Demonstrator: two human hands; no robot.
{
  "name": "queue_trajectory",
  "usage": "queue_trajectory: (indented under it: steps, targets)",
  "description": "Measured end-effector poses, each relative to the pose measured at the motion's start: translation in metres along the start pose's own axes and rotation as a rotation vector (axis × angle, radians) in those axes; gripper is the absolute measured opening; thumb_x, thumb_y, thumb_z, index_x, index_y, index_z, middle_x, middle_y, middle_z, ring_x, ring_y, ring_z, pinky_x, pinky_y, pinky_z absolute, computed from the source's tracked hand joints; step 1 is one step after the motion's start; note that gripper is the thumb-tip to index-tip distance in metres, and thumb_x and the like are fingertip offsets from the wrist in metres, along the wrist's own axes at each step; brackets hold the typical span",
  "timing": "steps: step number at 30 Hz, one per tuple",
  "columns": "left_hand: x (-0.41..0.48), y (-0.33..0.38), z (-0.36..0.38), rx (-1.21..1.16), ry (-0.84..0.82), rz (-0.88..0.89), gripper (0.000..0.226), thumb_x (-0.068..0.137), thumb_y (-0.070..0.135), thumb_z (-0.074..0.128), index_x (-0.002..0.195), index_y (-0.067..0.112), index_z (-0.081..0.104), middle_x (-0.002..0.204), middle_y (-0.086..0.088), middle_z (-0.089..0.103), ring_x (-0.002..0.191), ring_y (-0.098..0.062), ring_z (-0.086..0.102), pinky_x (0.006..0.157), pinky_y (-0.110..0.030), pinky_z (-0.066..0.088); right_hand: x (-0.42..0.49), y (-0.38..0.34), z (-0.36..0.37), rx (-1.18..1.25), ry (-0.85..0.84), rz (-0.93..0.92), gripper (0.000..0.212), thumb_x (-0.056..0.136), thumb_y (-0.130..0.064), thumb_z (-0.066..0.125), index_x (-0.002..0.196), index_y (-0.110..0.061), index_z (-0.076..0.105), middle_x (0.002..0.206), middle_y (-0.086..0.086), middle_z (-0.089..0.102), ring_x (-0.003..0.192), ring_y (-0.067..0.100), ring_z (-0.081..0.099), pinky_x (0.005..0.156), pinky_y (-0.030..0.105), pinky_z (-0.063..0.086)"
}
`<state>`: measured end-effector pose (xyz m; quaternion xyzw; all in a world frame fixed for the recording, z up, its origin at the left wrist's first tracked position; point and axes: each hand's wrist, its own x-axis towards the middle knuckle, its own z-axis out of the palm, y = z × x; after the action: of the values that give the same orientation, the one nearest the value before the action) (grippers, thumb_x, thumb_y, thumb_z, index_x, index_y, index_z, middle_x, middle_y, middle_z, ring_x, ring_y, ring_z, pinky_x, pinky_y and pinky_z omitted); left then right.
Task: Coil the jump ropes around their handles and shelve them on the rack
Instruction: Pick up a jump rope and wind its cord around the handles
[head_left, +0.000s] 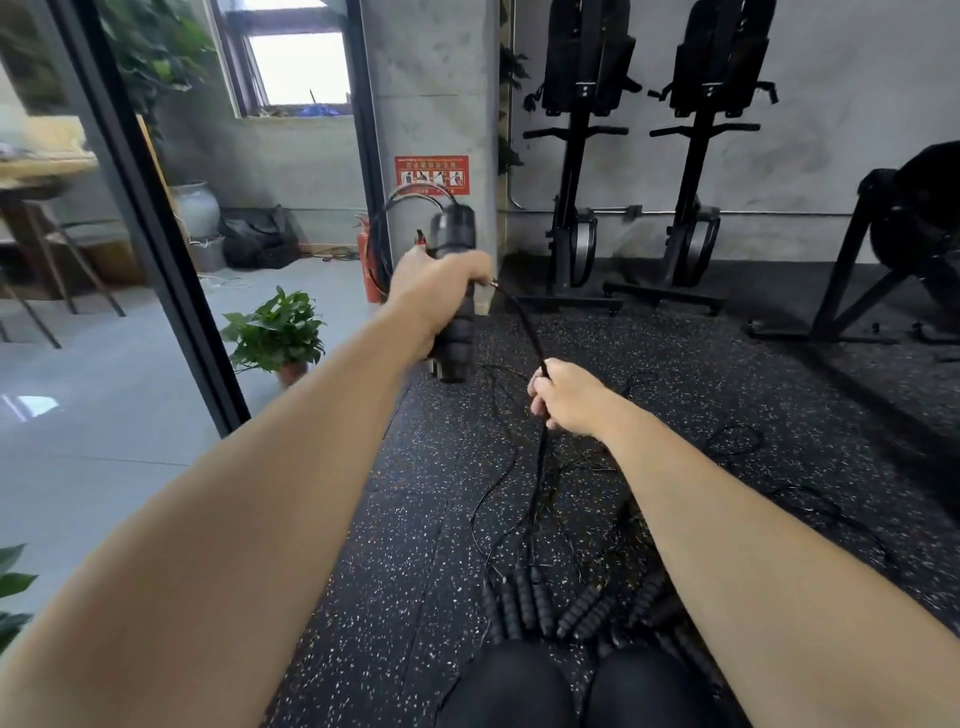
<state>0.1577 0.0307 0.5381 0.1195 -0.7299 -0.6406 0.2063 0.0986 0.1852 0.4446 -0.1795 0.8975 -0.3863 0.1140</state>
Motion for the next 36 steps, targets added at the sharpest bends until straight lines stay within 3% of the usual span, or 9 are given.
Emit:
queue_trajectory:
  steps: [2, 4, 6, 10, 16, 18, 21, 28, 36]
  targets:
    - [0.004, 0.008, -0.008, -0.147, 0.047, -0.012, 0.035, 0.059, 0.017, 0.067, 0.091, 0.008, 0.056, 0.069, -0.005, 0.056, 0.052, -0.017, 0.051, 0.051, -0.028, 0.049, -0.001, 0.011, 0.004, -0.085, 0.001, 0.047, 0.020, 0.102, -0.015, 0.034, 0.100, -0.005, 0.052, 0.093, 0.014, 0.061, 0.076, 0.026, 0.058, 0.072, 0.032, 0.050]
    - [0.006, 0.010, -0.015, -0.190, 0.100, -0.044, 0.018, 0.071, 0.010, 0.064, 0.085, 0.009, 0.054, 0.062, -0.003, 0.054, 0.045, -0.015, 0.050, 0.045, -0.025, 0.047, -0.003, 0.017, 0.006, 0.007, -0.019, 0.099, 0.019, 0.101, -0.009, 0.035, 0.092, -0.006, 0.051, 0.087, 0.016, 0.059, 0.074, 0.024, 0.055, 0.062, 0.028, 0.049]
    - [0.006, 0.004, -0.022, -0.058, 0.099, -0.108, 0.018, 0.073, 0.012, 0.063, 0.087, 0.010, 0.053, 0.065, -0.002, 0.051, 0.047, -0.014, 0.048, 0.041, -0.021, 0.043, -0.001, 0.012, 0.002, 0.235, -0.004, 0.108, 0.020, 0.100, -0.001, 0.034, 0.087, -0.005, 0.049, 0.077, 0.010, 0.055, 0.064, 0.016, 0.052, 0.051, 0.022, 0.042]
    - [-0.002, -0.032, -0.029, 0.256, -0.034, -0.321, 0.027, 0.071, 0.017, 0.066, 0.094, 0.011, 0.054, 0.076, -0.003, 0.053, 0.060, -0.017, 0.048, 0.051, -0.024, 0.042, 0.006, -0.017, -0.016, 0.439, 0.161, 0.019, 0.027, 0.103, -0.011, 0.028, 0.083, -0.012, 0.046, 0.074, 0.012, 0.060, 0.066, 0.017, 0.055, 0.058, 0.028, 0.044]
    - [-0.019, -0.075, -0.015, 0.259, -0.016, -0.391, 0.064, 0.043, 0.027, 0.072, 0.102, 0.005, 0.065, 0.085, -0.012, 0.065, 0.068, -0.027, 0.058, 0.063, -0.033, 0.052, 0.007, -0.033, -0.036, 0.055, 0.217, -0.180, 0.024, 0.101, -0.011, 0.032, 0.081, -0.013, 0.046, 0.085, 0.012, 0.062, 0.072, 0.017, 0.063, 0.064, 0.032, 0.051]
    - [-0.021, -0.071, -0.004, 0.138, -0.051, -0.357, 0.049, 0.054, 0.023, 0.073, 0.098, 0.004, 0.065, 0.079, -0.010, 0.064, 0.062, -0.023, 0.059, 0.061, -0.030, 0.052, 0.006, -0.033, -0.035, -0.178, 0.196, -0.197, 0.020, 0.099, -0.015, 0.034, 0.089, -0.013, 0.051, 0.096, 0.012, 0.065, 0.086, 0.028, 0.061, 0.073, 0.039, 0.048]
    - [-0.030, -0.051, 0.018, -0.068, -0.125, -0.300, 0.004, 0.080, 0.013, 0.062, 0.080, 0.009, 0.060, 0.066, -0.005, 0.059, 0.046, -0.016, 0.054, 0.047, -0.022, 0.048, 0.003, -0.033, -0.028, -0.366, 0.142, -0.253, 0.014, 0.098, -0.011, 0.040, 0.107, -0.009, 0.050, 0.107, 0.016, 0.062, 0.090, 0.032, 0.056, 0.070, 0.034, 0.038]
    - [-0.039, -0.024, 0.043, -0.262, -0.225, -0.337, 0.010, 0.081, 0.013, 0.053, 0.071, 0.010, 0.053, 0.057, -0.004, 0.056, 0.043, -0.016, 0.052, 0.045, -0.022, 0.046, -0.003, -0.028, -0.034, -0.795, 0.173, -0.339, 0.030, 0.092, -0.014, 0.051, 0.121, -0.008, 0.046, 0.117, 0.014, 0.062, 0.105, 0.035, 0.059, 0.069, 0.033, 0.037]
    - [-0.042, -0.028, 0.051, -0.319, -0.315, -0.473, 0.011, 0.084, 0.008, 0.053, 0.072, 0.008, 0.054, 0.064, -0.008, 0.057, 0.058, -0.020, 0.056, 0.040, -0.020, 0.048, -0.005, -0.011, -0.033, -0.914, 0.192, -0.420, 0.030, 0.093, -0.013, 0.046, 0.122, -0.008, 0.043, 0.114, 0.013, 0.061, 0.104, 0.034, 0.060, 0.067, 0.035, 0.036]
